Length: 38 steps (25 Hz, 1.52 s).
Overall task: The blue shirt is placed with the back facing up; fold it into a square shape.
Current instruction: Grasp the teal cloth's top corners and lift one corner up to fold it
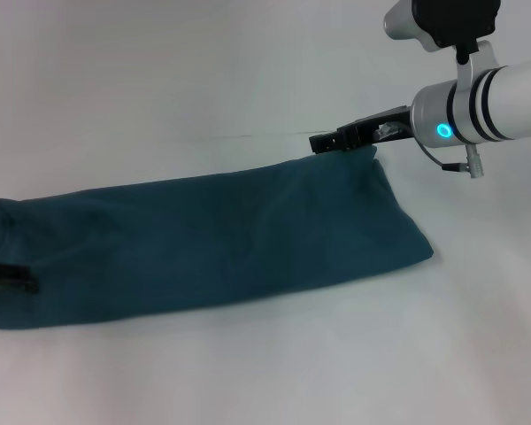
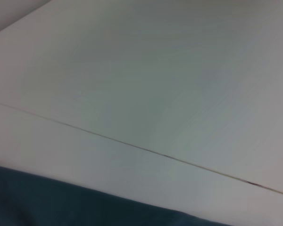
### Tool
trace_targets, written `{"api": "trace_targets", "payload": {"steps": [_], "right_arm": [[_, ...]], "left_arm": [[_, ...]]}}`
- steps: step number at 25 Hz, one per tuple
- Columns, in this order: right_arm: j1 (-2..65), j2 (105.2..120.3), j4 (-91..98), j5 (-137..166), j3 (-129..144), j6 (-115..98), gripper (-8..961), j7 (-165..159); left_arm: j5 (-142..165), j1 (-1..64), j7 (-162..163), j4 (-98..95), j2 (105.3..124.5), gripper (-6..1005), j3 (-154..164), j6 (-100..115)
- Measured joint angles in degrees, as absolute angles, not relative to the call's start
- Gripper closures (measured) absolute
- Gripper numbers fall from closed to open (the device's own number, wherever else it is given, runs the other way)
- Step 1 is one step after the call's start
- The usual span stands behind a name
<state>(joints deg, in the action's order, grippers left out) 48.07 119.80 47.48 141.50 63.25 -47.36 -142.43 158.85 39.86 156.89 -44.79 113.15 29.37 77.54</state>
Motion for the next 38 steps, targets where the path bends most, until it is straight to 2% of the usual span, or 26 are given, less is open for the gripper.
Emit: {"api": "trace_targets", "payload": {"steps": [10, 16, 21, 26, 33, 38], "right_arm": [[48.4, 119.79, 47.6, 141.5, 63.7, -47.6, 30, -142.7], [48.4, 119.87, 47.6, 141.4, 63.8, -47.7, 31, -142.7], [47.7, 119.91, 47.6, 141.0, 63.8, -47.2, 30, -142.1], [46.2, 120.15, 46.5, 136.7, 63.8, -45.3, 29, -137.8], [41.7, 120.14, 43.0, 117.0, 63.9, -41.2, 71, -121.8], [40.9, 120.1, 35.1, 99.8, 63.5, -39.7, 239, -103.8]], "left_arm": [[157.7, 40.0, 154.6, -43.3, 112.84, 242, 29.2, 77.3], [157.7, 39.9, 152.8, -42.9, 112.85, 452, 29.1, 77.2], [157.5, 40.1, 150.5, -42.9, 112.85, 691, 28.9, 77.4], [155.3, 40.9, 147.1, -43.6, 112.39, 886, 28.8, 80.3], [153.2, 43.2, 146.6, -46.7, 110.67, 902, 28.5, 86.2], [149.8, 45.7, 146.9, -48.0, 108.89, 900, 28.3, 89.9]]}}
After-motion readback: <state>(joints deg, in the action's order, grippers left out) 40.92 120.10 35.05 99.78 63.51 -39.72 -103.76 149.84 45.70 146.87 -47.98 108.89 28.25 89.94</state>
